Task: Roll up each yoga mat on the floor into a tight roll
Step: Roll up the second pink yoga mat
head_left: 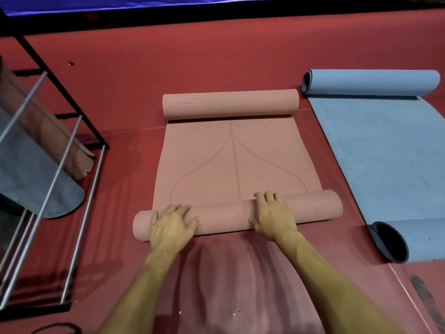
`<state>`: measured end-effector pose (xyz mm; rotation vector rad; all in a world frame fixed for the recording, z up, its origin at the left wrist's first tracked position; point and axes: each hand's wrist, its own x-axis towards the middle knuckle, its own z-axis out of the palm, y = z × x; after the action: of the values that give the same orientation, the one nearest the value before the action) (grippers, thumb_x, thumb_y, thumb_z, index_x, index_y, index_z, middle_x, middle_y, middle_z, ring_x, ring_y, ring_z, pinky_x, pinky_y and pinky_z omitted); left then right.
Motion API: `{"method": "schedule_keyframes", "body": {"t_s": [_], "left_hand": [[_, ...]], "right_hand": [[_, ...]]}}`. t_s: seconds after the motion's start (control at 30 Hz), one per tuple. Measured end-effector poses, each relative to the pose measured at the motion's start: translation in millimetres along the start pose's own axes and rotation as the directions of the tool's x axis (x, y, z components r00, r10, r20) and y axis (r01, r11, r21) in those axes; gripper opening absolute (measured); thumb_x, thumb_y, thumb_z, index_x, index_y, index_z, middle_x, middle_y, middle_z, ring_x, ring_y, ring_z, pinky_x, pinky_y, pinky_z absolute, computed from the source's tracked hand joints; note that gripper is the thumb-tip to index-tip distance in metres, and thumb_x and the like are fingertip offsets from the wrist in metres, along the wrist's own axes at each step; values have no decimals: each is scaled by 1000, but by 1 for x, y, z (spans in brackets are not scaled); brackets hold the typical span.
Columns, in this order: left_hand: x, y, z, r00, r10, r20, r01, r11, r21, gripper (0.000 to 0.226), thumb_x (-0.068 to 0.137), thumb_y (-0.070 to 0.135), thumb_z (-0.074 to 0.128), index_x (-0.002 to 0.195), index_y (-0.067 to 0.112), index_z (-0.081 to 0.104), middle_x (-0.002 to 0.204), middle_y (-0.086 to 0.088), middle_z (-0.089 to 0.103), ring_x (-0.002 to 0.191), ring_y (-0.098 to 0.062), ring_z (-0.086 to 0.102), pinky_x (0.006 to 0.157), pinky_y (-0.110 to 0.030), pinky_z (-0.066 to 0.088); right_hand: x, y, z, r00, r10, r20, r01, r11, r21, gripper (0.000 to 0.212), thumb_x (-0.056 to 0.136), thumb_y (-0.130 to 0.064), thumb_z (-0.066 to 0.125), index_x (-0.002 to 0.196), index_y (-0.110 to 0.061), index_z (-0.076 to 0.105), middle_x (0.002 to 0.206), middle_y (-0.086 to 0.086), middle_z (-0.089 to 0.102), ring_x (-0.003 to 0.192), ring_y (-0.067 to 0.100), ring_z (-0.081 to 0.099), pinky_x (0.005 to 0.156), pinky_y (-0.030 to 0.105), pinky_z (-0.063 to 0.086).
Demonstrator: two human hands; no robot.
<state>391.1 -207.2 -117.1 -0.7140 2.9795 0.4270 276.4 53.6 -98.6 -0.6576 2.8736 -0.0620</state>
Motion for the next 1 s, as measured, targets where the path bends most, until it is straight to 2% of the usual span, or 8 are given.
{"method": "schedule_keyframes", "body": {"t_s": [0.17, 0.3, 0.4, 0.53, 0.63, 0.8, 0.9, 1.0], "left_hand": [[1, 8, -1, 999, -4, 50, 5, 1000, -19, 103, 66, 100, 43, 144, 34, 53, 148, 11, 50, 143, -11, 41, 127, -51, 8], [10, 1, 8, 992, 65, 106, -76, 992, 104, 107, 61, 90, 61, 148, 31, 45, 147, 10, 47, 144, -16, 37, 125, -55, 9], [12, -6, 14, 986, 125, 112, -145, 971, 192, 99, 67, 59, 86, 151, 30, 43, 146, 8, 48, 139, -19, 42, 124, -59, 19], [23, -9, 2, 973, 132, 189, -170, 965, 201, 88, 68, 61, 85, 143, 41, 44, 140, 15, 52, 134, -13, 47, 115, -53, 26], [28, -8, -8, 956, 110, 274, -167, 966, 197, 79, 62, 65, 82, 130, 44, 51, 128, 17, 58, 120, -14, 58, 102, -48, 35], [25, -5, -24, 892, 98, 442, -193, 966, 173, 67, 50, 64, 84, 109, 39, 63, 105, 16, 68, 101, -21, 66, 78, -36, 46], [14, -10, -30, 822, 101, 561, -187, 977, 98, 71, 48, 64, 85, 114, 48, 65, 99, 20, 71, 98, -16, 66, 74, -32, 44], [2, -9, -31, 812, 113, 572, -168, 985, 43, 77, 49, 65, 85, 122, 51, 62, 106, 23, 70, 104, -15, 65, 80, -34, 45]], "right_hand": [[-2, 1, 7, 1000, 6, -26, -5, 999, 50, 69, 92, -67, 32, 138, -21, 56, 138, 5, 56, 126, 29, 46, 111, 45, 38], [-5, 2, 13, 999, 24, 29, -26, 995, 92, 83, 88, -64, 11, 157, -25, 36, 163, 3, 35, 151, 32, 23, 125, 55, 15], [0, 4, 18, 995, 23, 102, -27, 999, 38, 92, 83, -70, 32, 163, -24, 22, 169, 4, 24, 155, 41, 11, 125, 59, 6], [5, 7, 24, 999, -11, 45, 17, 992, -127, 97, 73, -60, 79, 153, -22, 38, 152, 4, 47, 139, 38, 38, 119, 59, 26], [10, 11, 18, 998, -50, 49, 58, 982, -181, 87, 76, -55, 80, 148, -23, 44, 143, 2, 55, 128, 36, 48, 113, 57, 32], [3, 20, 4, 977, -77, 198, 104, 986, -127, 87, 78, -55, 77, 148, -20, 38, 144, 3, 56, 131, 34, 50, 113, 54, 35], [-6, 20, -3, 938, -84, 336, 130, 985, -116, 83, 77, -60, 77, 136, -17, 39, 137, 4, 59, 126, 35, 53, 108, 53, 39], [-17, 17, -5, 929, -84, 361, 137, 983, -122, 78, 81, -57, 75, 137, -17, 40, 143, 7, 52, 130, 38, 48, 115, 59, 33]]}}
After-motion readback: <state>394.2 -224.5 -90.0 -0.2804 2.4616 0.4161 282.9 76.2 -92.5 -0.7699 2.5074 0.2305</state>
